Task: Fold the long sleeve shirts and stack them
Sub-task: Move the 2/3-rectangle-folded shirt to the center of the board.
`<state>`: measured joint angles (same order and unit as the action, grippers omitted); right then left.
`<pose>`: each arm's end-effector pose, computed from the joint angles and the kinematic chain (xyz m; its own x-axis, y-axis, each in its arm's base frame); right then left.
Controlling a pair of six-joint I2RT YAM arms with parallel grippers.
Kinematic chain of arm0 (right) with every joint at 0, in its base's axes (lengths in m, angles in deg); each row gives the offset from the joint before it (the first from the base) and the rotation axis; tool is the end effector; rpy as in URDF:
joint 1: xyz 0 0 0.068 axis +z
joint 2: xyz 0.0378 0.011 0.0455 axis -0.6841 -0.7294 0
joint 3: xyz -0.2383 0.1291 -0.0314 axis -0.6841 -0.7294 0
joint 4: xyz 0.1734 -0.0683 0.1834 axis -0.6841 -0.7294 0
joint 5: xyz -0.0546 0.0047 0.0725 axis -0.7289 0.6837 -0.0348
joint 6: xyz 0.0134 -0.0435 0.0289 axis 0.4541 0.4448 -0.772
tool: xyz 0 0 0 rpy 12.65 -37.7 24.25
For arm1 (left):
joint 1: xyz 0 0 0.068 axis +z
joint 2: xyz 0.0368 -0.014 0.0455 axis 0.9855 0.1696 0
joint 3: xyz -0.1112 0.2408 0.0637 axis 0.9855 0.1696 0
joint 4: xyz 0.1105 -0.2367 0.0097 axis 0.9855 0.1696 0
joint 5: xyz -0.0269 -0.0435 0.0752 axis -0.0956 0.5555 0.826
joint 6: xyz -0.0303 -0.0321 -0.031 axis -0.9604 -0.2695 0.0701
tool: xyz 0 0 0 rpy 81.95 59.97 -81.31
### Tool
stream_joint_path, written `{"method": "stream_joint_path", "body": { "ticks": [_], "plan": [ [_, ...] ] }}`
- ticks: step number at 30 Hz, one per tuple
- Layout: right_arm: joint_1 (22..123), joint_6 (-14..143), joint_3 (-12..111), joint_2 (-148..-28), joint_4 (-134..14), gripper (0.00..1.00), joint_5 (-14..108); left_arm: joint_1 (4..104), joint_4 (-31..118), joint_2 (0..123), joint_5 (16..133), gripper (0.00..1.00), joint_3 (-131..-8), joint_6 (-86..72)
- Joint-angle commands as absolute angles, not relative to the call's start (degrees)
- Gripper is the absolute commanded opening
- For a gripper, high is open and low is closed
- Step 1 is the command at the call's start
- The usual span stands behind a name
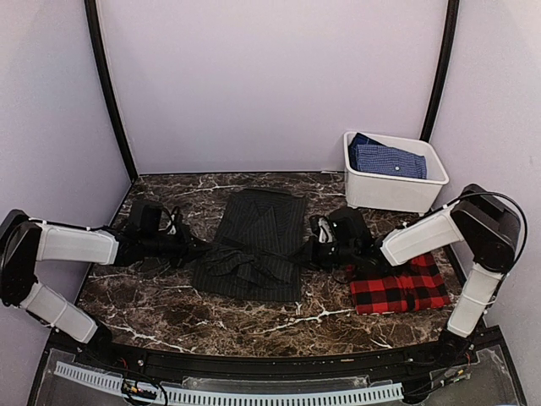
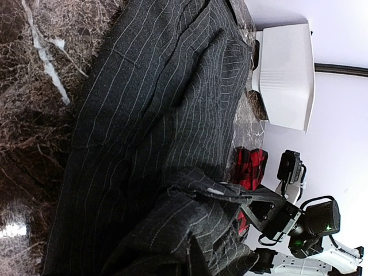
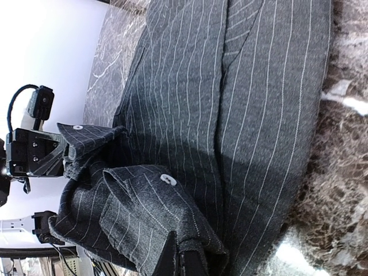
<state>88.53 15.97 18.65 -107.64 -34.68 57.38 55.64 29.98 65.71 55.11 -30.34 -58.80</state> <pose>0.2365 0.2551 0.1463 -0.9174 0.1809 -0.3546 -0.1908 0.5821 0.7904 0.2425 -0.1292 0.1808 -0.8640 -0.4727 -0.1733 -0.0876 0.4802 -0.8728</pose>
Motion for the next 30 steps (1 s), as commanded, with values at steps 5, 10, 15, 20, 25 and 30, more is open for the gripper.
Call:
{"method": "stream_joint_path", "body": {
  "ticks": [5, 10, 15, 20, 25, 30],
  "plan": [
    [86.7, 16.57, 20.52, -108.72, -31.57, 0.0, 56.74, 56.67, 27.45, 71.52, 52.16, 0.0, -35.0, -55.83],
    [85.79, 16.55, 20.69, -109.91, -30.82, 0.0, 56.57, 56.8, 26.5, 74.32, 52.23, 0.0, -36.4, -55.6],
    [85.27, 16.67, 21.11, -111.8, -30.44, 0.0, 56.91, 57.31, 25.47, 77.33, 52.02, 0.0, -37.27, -55.24],
    [84.41, 17.19, 21.76, -114.1, -30.32, 0.0, 57.46, 57.71, 24.48, 80.59, 51.94, 0.0, -38.27, -54.33],
    [83.95, 19.18, 23.95, -114.66, -32.67, 0.21, 57.66, 57.81, 23.66, 82.58, 50.62, 0.21, -39.53, -53.25],
    [83.95, 23.21, 27.24, -112.49, -39.57, 0.43, 56.14, 58.27, 25.96, 81.74, 51.15, 0.45, -41.21, -51.23]
  ]
}}
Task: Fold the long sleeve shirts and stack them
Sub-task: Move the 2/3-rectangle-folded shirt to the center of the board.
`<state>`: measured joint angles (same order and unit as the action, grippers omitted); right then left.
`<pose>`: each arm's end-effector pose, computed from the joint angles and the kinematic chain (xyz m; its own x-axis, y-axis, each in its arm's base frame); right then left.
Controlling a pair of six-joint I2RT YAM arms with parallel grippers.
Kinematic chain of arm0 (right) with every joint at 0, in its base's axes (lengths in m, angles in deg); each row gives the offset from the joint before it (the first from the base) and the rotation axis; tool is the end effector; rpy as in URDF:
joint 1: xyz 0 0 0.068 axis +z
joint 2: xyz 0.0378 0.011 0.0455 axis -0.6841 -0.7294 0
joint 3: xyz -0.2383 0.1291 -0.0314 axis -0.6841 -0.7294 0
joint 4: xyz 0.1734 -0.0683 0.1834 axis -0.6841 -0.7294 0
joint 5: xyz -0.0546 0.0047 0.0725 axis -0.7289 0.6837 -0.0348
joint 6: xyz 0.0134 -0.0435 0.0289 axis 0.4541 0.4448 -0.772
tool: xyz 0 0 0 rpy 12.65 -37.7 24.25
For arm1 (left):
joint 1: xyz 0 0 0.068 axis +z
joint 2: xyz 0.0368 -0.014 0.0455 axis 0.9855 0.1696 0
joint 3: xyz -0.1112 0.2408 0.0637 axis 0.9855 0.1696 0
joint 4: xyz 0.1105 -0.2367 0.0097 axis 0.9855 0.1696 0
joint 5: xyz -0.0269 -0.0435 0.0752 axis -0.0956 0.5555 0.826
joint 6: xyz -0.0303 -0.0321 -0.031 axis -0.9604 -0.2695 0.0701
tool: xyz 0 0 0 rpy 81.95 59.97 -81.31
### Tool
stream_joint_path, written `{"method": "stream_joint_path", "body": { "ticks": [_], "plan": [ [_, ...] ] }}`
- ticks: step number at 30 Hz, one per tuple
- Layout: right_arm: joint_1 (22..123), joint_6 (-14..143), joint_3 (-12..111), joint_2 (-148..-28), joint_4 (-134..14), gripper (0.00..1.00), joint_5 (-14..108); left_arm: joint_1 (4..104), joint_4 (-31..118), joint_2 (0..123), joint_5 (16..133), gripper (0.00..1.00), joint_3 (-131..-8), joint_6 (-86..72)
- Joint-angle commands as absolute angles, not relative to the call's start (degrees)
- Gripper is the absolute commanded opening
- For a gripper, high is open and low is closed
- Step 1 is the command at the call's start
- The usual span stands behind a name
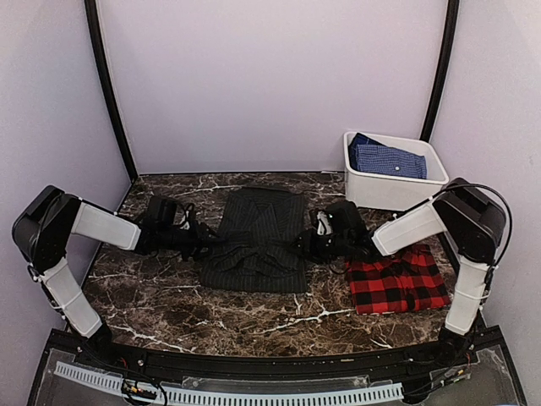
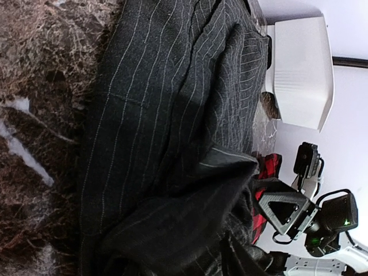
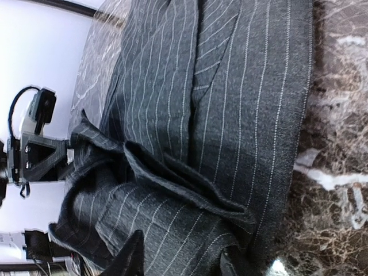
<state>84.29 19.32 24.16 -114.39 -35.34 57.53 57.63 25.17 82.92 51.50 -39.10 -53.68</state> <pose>0.2731 0.2531 0.1317 -0.9019 0.2029 -0.3813 -0.1812 0.6236 0.7605 0.2939 -0.1424 0.1487 -0.8917 -0.4132 -0.1847 -0.0621 0.5160 -0.8543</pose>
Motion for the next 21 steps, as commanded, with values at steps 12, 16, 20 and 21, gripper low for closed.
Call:
{"method": "stream_joint_path", "body": {
  "ticks": [12, 16, 20, 21],
  "plan": [
    [86.09, 32.0, 31.95, -103.53, -55.89, 0.64, 44.68, 59.76, 34.42, 77.09, 49.81, 0.73, -47.46, -40.51],
    [88.91, 33.18, 32.52, -102.81, -58.5, 0.63, 42.58, 59.76, 37.41, 80.2, 48.47, 0.68, -49.76, -39.14],
    [89.22, 33.05, 32.3, -103.46, -58.93, 0.56, 42.0, 59.76, 39.81, 81.12, 52.64, 0.59, -50.74, -39.47],
    [89.22, 33.17, 32.42, -103.67, -58.88, 0.56, 41.67, 59.76, 40.96, 81.26, 54.78, 0.57, -51.01, -39.33]
  ]
}}
